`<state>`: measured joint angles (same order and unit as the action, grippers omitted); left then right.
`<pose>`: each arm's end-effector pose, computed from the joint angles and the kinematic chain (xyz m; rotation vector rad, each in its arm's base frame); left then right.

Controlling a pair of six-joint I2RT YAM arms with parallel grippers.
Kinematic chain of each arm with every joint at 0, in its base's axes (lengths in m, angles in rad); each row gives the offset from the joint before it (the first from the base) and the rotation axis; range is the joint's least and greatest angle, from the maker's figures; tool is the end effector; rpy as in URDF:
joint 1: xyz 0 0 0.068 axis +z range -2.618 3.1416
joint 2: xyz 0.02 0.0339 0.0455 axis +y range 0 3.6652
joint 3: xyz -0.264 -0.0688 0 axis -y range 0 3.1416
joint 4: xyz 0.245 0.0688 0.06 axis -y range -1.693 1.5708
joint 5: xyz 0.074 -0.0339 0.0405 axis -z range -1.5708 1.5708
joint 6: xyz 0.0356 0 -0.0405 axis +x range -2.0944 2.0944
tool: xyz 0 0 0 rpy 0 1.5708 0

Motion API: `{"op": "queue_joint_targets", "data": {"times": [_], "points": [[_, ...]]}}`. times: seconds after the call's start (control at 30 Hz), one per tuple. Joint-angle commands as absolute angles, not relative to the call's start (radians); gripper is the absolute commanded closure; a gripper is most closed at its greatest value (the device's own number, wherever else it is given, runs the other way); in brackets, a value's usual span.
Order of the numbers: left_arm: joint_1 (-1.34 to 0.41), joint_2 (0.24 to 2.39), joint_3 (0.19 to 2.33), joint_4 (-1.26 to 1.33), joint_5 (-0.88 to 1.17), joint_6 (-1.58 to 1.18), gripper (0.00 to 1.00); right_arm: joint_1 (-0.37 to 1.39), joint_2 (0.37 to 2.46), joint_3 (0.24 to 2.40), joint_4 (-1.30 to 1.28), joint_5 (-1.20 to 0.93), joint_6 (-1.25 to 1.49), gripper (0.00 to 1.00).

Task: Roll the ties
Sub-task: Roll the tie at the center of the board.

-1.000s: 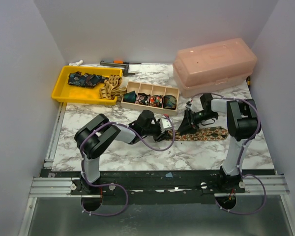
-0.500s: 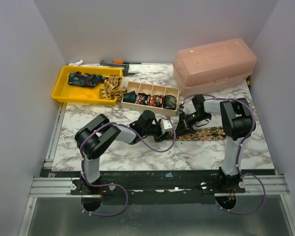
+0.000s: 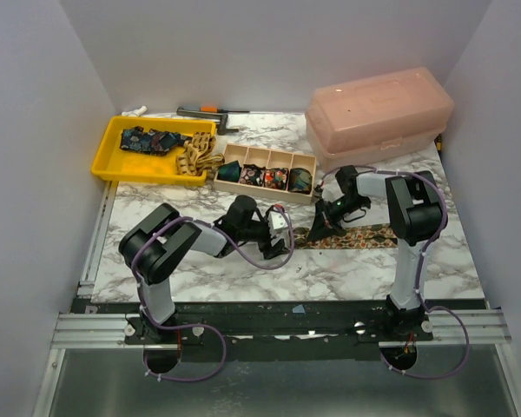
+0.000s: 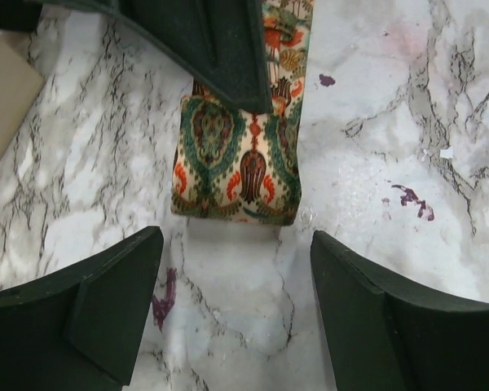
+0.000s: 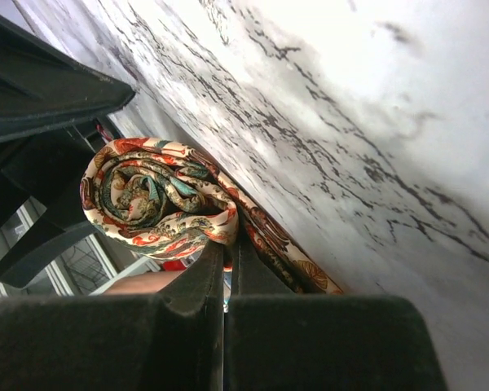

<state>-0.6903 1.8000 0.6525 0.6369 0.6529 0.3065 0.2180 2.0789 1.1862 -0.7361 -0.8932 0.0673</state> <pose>0.2365 -0.2233 0.1219 1.3377 1.6068 -0.9108 0.3292 0.1013 0.0948 0.1649 -2.6802 -1.2616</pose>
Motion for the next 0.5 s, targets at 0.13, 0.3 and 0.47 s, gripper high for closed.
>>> {"op": "queue_joint_targets", "data": {"times": [0.13, 0.3, 0.47], "points": [[-0.696, 1.928, 0.724, 0.801, 0.803, 0.353, 0.26, 0.215, 2.177, 1.196, -0.761, -0.531, -0.025, 1.00], [-0.714, 1.921, 0.735, 0.855, 0.821, 0.357, 0.46, 0.216, 2.189, 1.199, -0.767, -0.517, -0.033, 1.00], [-0.753, 1.872, 0.790, 0.824, 0.832, 0.316, 0.52, 0.226, 2.213, 1.219, -0.779, -0.532, -0.043, 1.00]]}}
